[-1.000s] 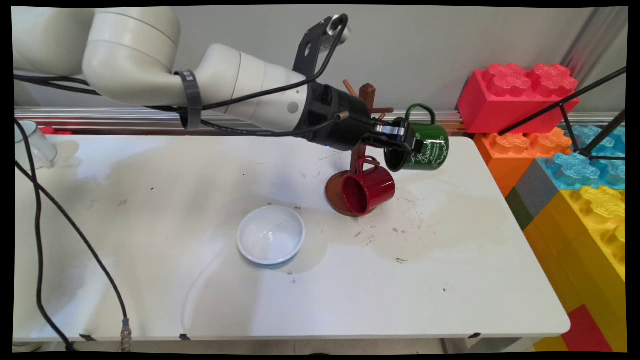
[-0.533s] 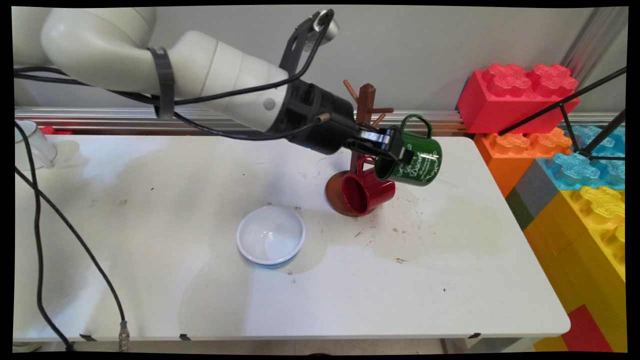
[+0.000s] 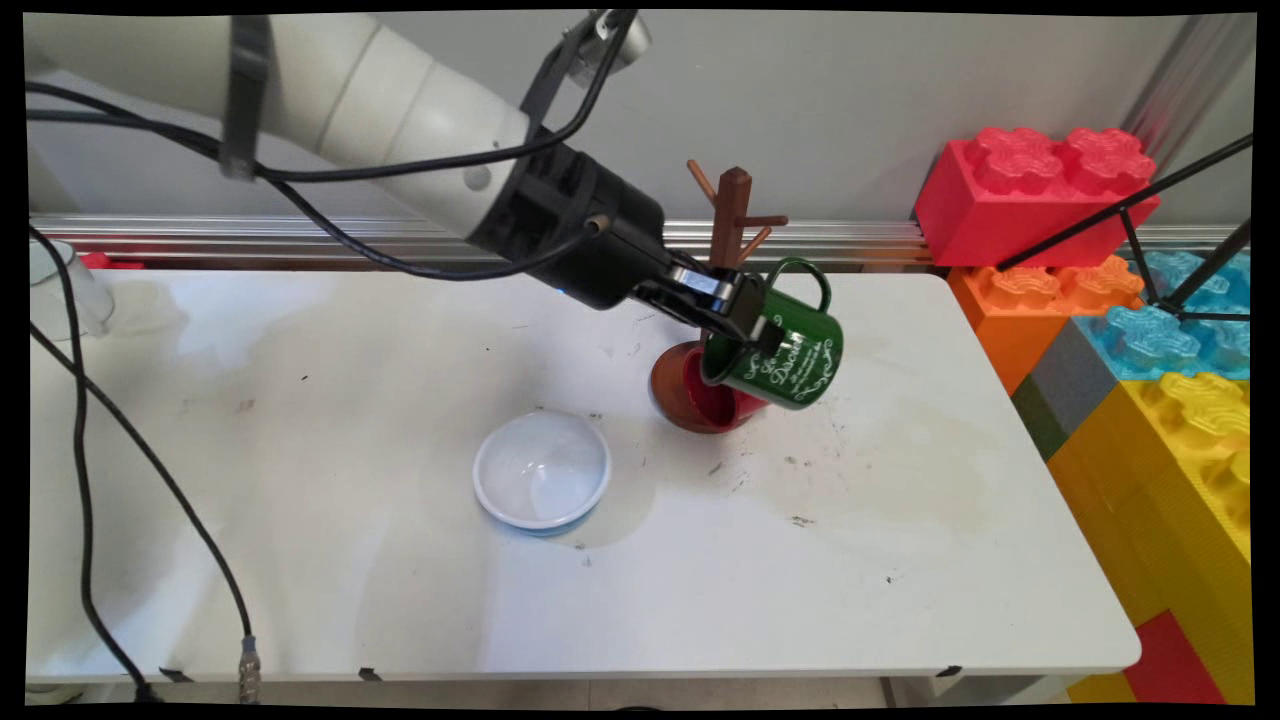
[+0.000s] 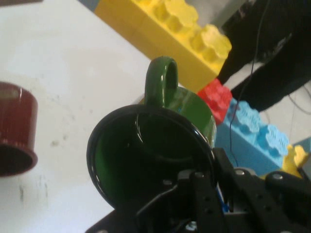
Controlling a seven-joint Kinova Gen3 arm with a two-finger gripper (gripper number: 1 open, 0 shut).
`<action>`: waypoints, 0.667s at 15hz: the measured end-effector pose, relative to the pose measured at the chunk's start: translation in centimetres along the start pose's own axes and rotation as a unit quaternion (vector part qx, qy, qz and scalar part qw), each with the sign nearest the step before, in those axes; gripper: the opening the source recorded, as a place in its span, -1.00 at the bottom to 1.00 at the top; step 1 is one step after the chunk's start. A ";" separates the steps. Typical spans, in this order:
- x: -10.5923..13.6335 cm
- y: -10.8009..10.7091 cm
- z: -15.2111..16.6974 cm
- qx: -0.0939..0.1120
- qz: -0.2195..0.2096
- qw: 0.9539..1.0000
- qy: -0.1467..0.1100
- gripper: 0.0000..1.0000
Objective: Place the picked object on the table
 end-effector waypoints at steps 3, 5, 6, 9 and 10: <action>0.6 0.7 -1.3 0.010 0.018 0.999 -0.030 -1.00; 1.0 1.1 -2.2 0.021 0.036 0.998 -0.052 -1.00; 1.2 1.1 -2.6 0.027 0.044 0.997 -0.062 -1.00; 1.5 1.1 -4.0 0.051 0.077 0.991 -0.098 -1.00; 1.6 1.0 -4.3 0.057 0.085 0.989 -0.105 -1.00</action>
